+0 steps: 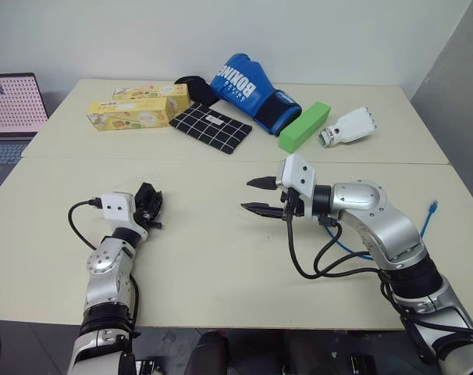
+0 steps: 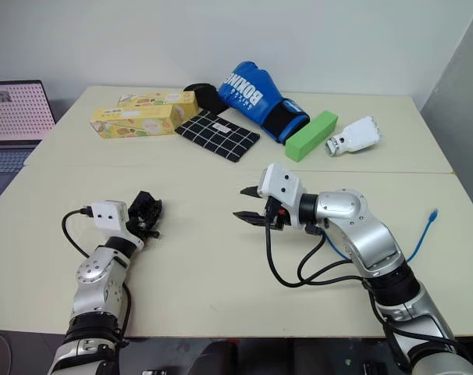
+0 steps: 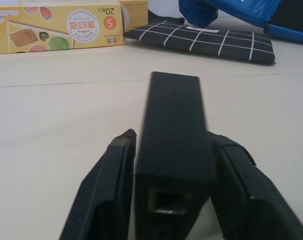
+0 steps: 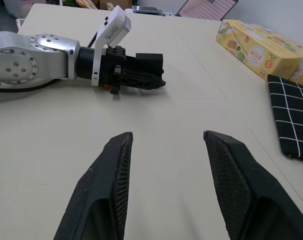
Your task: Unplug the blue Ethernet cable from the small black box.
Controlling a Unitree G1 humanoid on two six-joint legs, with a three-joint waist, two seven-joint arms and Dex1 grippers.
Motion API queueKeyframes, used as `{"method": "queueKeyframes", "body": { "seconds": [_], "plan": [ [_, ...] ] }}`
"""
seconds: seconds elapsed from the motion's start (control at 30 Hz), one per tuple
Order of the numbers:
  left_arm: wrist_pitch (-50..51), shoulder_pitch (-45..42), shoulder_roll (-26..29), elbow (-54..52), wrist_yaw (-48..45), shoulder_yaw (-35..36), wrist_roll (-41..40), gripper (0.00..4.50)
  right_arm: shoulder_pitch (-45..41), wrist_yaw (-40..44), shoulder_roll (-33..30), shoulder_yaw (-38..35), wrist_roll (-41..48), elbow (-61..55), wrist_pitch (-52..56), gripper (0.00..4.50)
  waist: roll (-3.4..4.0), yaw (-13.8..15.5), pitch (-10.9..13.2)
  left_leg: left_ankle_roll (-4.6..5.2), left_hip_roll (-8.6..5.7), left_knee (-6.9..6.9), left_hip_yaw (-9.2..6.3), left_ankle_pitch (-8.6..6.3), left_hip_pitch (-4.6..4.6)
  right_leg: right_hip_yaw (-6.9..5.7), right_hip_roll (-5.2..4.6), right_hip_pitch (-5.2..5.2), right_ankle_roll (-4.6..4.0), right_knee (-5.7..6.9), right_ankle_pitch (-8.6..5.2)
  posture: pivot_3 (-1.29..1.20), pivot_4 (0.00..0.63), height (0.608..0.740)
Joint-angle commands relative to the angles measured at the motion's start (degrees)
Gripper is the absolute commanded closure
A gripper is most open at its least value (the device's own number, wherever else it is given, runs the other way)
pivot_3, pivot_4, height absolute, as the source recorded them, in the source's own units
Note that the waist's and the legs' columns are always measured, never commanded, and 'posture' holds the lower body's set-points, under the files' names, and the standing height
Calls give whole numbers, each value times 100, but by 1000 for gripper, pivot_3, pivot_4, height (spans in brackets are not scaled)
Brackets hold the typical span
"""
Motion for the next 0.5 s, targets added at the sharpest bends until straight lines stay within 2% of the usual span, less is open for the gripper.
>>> {"method": "queueKeyframes", "body": {
  "seconds": [0.03, 0.1, 0.23, 0.37, 0.5],
  "plan": [
    [-27, 210, -12, -368, 28, 96, -132, 1408, -87, 73, -19, -6, 38, -265, -2, 2096, 0, 0, 0, 0, 1, 0, 0, 0, 0, 0, 0, 0, 0, 0, 0, 0, 150, 740],
    [131, 385, 15, -634, 138, 87, -95, 1043, -71, 72, -20, -12, 32, -287, 22, 2096, 0, -3, 0, 0, 2, 0, 1, 0, 1, 1, 0, 0, 0, 1, 0, 0, 150, 740],
    [1289, 1011, 249, -1759, 594, 105, 1, 79, 70, -25, -41, -97, 70, -388, 164, 2096, 0, -34, 0, 1, 8, -2, -5, -1, 3, 9, 0, -1, 0, 1, 0, 0, 150, 740],
    [1858, 1513, 551, -2762, 482, 186, -158, 79, 320, -136, -154, -322, 150, -476, 374, 2096, 1, -15, 0, 1, 11, -3, -10, -1, 4, 9, 0, -1, 0, 3, 0, 0, 150, 740],
    [2482, 1938, 1153, -3624, 126, 231, -204, 79, 640, -128, -535, -797, 262, -453, 553, 2096, -1, 15, 0, 0, 10, 0, -10, 0, -2, 11, -1, 2, 0, 2, 0, 0, 150, 740]
  ]
}}
